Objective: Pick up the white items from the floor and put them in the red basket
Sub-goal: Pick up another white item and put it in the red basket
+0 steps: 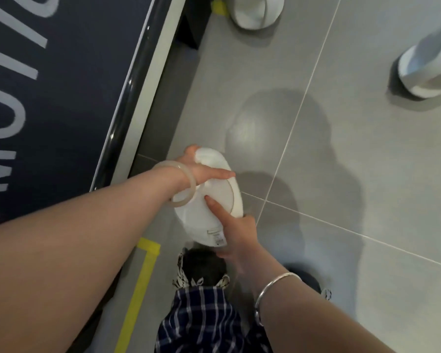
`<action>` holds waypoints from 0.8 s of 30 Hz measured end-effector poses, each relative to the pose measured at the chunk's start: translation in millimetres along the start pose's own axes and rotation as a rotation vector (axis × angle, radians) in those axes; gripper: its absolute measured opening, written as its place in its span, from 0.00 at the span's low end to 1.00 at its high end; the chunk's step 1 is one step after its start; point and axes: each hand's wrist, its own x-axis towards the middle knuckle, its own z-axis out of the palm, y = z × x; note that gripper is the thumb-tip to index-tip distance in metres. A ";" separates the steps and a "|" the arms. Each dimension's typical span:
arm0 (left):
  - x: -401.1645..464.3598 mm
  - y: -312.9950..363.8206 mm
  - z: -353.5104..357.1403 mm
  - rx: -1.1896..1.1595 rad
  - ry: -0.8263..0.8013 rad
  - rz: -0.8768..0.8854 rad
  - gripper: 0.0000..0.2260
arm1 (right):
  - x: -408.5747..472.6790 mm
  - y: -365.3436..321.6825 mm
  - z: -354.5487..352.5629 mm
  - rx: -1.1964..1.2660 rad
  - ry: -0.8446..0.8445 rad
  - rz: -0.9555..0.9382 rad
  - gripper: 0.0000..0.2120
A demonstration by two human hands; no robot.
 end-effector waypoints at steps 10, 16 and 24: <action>-15.7 -6.9 35.2 -0.335 -0.154 0.121 0.32 | 14.9 -48.1 -77.4 -0.537 0.070 -0.351 0.39; -13.6 -10.2 45.5 -0.365 -0.112 0.154 0.23 | 20.7 -42.0 -94.1 -0.554 -0.021 -0.367 0.30; -77.2 3.4 69.7 -0.376 -0.218 0.115 0.27 | -43.4 -19.3 -136.6 -0.457 0.034 -0.349 0.49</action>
